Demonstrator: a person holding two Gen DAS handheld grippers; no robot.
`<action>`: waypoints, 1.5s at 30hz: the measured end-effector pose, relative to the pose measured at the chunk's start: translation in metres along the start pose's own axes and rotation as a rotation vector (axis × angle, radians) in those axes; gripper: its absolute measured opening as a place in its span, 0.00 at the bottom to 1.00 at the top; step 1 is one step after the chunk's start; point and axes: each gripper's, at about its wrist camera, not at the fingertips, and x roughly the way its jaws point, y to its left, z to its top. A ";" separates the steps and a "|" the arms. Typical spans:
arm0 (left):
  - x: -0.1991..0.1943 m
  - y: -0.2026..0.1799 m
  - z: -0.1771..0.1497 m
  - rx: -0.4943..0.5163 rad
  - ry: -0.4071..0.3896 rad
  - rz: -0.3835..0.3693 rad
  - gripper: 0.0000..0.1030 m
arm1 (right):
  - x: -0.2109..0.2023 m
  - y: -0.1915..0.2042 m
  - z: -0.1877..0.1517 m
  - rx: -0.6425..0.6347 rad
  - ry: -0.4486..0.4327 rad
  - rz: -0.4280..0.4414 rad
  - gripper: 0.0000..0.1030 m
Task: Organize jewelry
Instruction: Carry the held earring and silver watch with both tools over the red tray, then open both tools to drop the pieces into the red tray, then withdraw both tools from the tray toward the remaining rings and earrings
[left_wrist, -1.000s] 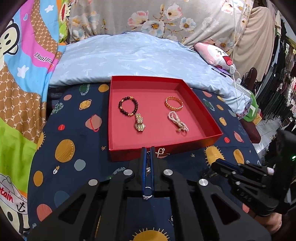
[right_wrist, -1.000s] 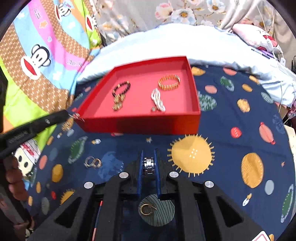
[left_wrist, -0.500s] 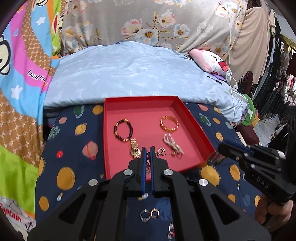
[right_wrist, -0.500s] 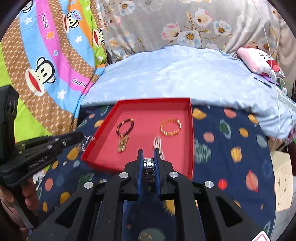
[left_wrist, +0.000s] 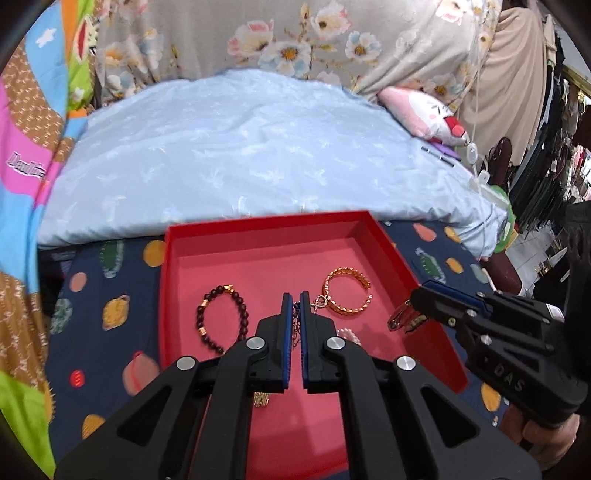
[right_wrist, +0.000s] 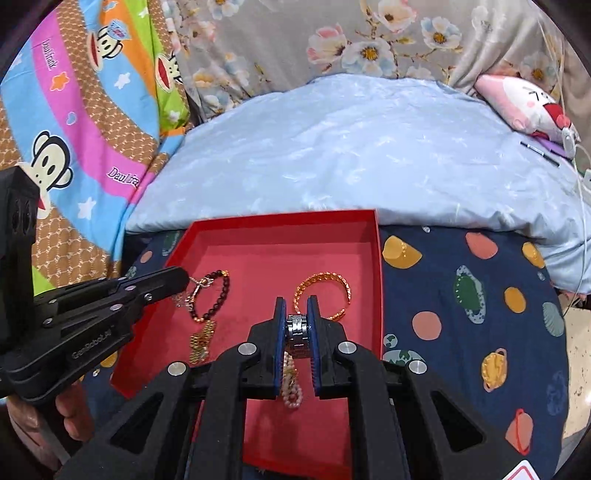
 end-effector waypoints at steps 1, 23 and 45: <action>0.007 0.000 0.001 -0.002 0.010 0.002 0.03 | 0.006 -0.002 -0.001 0.002 0.008 -0.003 0.10; -0.058 0.004 -0.049 -0.001 -0.054 0.180 0.54 | -0.081 -0.003 -0.054 -0.003 -0.080 -0.101 0.38; -0.144 0.006 -0.223 -0.075 0.076 0.232 0.54 | -0.143 0.029 -0.227 0.077 0.070 -0.109 0.43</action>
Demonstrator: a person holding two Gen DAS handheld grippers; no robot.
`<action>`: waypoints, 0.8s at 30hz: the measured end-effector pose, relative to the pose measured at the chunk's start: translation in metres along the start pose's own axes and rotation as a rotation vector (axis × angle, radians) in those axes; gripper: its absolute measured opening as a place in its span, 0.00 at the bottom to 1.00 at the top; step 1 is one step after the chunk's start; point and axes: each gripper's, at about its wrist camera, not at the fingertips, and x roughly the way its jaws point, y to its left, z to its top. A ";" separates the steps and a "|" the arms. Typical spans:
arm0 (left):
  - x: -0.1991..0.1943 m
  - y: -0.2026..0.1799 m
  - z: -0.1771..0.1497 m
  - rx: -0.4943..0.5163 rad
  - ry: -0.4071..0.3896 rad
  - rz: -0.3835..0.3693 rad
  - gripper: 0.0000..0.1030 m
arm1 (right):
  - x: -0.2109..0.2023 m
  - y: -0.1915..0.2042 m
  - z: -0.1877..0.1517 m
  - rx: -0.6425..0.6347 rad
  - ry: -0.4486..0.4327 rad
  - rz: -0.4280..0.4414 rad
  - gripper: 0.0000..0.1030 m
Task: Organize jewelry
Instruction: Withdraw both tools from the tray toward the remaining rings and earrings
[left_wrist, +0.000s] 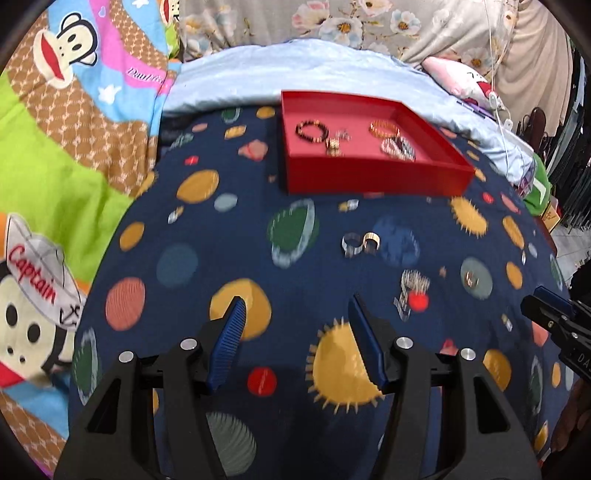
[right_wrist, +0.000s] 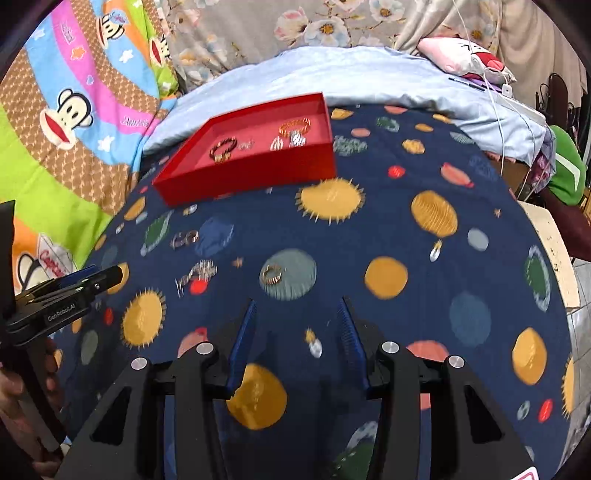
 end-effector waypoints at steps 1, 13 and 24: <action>0.000 0.001 -0.003 -0.006 0.003 0.000 0.54 | 0.001 0.002 -0.002 -0.002 0.003 0.001 0.43; 0.009 0.013 -0.008 -0.048 0.008 -0.004 0.54 | 0.027 0.009 0.005 0.017 0.019 0.013 0.43; 0.018 0.012 0.003 -0.060 -0.001 -0.025 0.54 | 0.059 0.018 0.023 -0.020 0.029 -0.015 0.31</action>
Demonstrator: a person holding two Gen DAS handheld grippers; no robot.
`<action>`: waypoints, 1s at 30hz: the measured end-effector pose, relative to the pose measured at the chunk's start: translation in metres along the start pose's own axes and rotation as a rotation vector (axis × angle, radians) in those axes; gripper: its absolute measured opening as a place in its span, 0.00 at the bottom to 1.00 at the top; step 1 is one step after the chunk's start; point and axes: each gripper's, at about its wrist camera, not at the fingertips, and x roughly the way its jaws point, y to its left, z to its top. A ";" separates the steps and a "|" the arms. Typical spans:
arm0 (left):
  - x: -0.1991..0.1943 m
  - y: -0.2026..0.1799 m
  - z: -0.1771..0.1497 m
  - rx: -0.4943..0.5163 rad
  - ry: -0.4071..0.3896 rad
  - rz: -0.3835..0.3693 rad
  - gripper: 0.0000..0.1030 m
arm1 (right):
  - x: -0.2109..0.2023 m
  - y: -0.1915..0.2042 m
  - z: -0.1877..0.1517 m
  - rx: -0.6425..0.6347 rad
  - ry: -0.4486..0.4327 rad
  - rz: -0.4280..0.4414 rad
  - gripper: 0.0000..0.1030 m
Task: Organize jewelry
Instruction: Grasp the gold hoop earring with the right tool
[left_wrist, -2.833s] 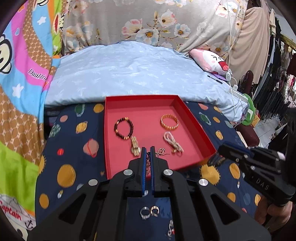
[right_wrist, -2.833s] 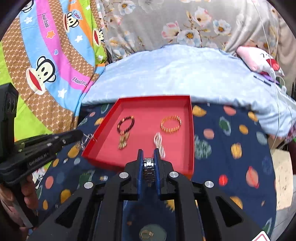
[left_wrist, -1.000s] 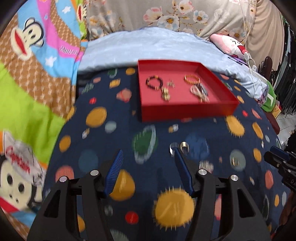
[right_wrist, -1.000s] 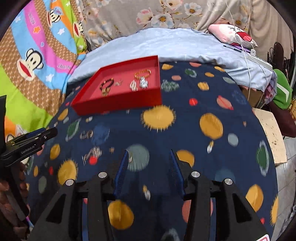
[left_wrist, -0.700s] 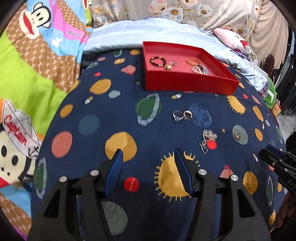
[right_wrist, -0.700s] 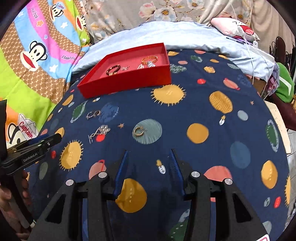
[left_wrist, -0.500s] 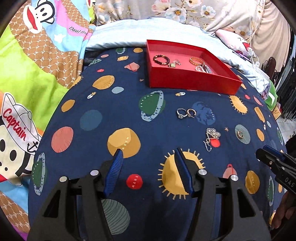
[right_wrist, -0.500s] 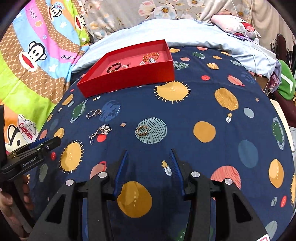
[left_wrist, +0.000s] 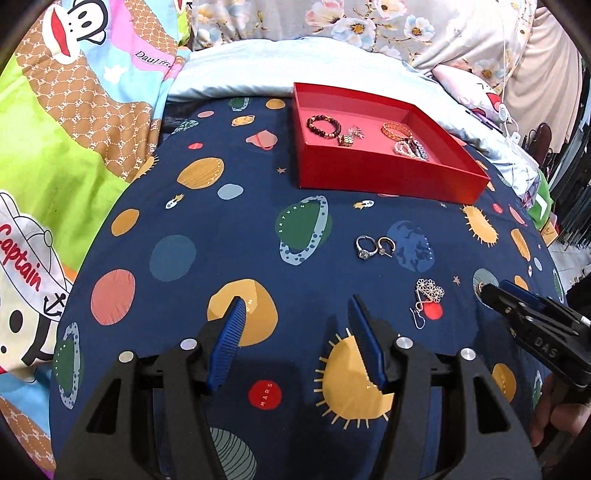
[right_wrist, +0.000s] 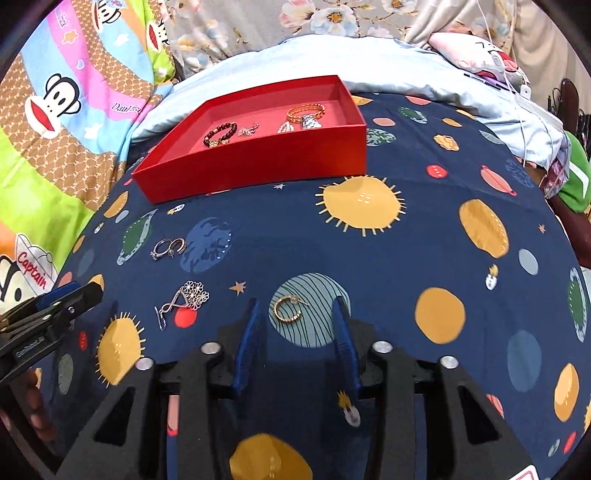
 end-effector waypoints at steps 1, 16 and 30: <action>0.001 0.000 0.001 0.000 0.000 0.000 0.54 | 0.002 0.000 0.000 -0.002 0.004 -0.001 0.30; 0.011 -0.015 0.020 0.022 -0.012 -0.052 0.54 | -0.002 -0.005 0.002 -0.011 -0.013 -0.024 0.19; 0.050 -0.045 0.028 0.096 0.012 -0.088 0.24 | -0.005 -0.018 0.006 0.033 -0.012 0.004 0.19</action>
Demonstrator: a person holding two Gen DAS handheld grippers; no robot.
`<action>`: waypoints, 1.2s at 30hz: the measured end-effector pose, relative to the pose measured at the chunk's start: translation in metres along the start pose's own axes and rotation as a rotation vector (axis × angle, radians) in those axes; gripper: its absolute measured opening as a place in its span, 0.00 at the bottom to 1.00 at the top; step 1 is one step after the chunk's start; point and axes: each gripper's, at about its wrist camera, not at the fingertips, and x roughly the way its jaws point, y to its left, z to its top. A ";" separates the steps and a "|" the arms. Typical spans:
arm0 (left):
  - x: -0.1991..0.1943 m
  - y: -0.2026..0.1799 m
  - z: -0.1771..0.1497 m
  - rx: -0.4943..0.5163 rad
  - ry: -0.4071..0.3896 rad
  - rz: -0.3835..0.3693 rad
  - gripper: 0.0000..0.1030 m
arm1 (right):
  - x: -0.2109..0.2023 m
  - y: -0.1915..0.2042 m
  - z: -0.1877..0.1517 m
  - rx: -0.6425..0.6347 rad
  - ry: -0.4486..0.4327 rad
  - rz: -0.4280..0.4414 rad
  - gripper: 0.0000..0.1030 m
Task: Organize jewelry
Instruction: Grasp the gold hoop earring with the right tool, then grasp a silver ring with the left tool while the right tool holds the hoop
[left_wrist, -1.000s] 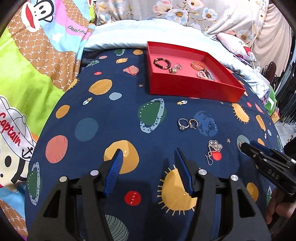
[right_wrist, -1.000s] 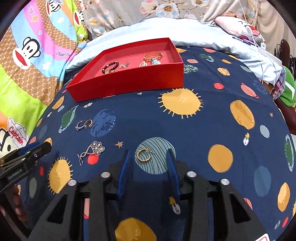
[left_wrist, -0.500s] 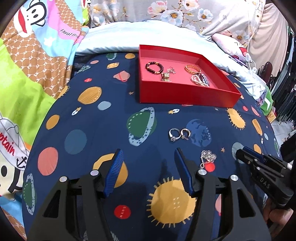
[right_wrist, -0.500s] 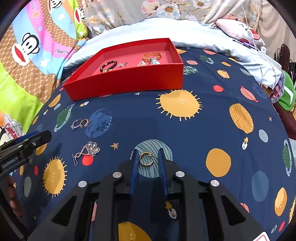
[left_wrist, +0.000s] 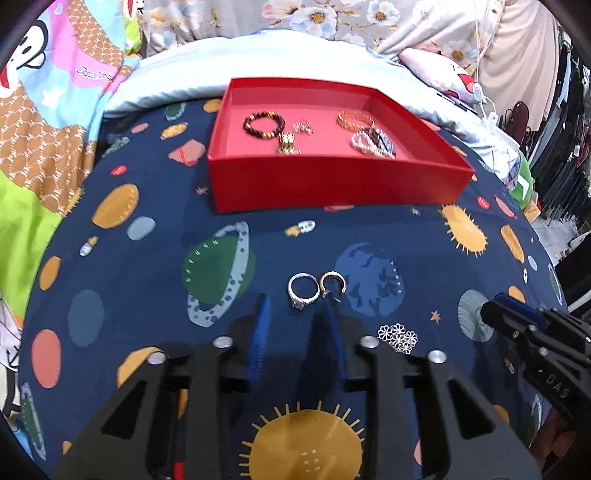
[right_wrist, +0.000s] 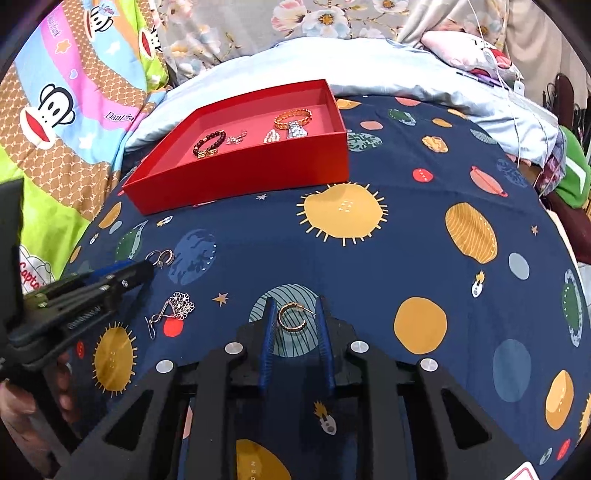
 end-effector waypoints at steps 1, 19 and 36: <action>0.000 -0.001 -0.001 0.008 -0.015 0.007 0.24 | 0.000 -0.001 0.000 0.003 0.000 0.001 0.19; 0.001 -0.007 0.005 0.018 -0.017 -0.034 0.03 | -0.002 0.001 0.004 0.007 -0.011 0.019 0.19; -0.024 0.002 0.003 -0.018 -0.027 -0.068 0.05 | -0.014 0.004 0.009 0.000 -0.031 0.032 0.19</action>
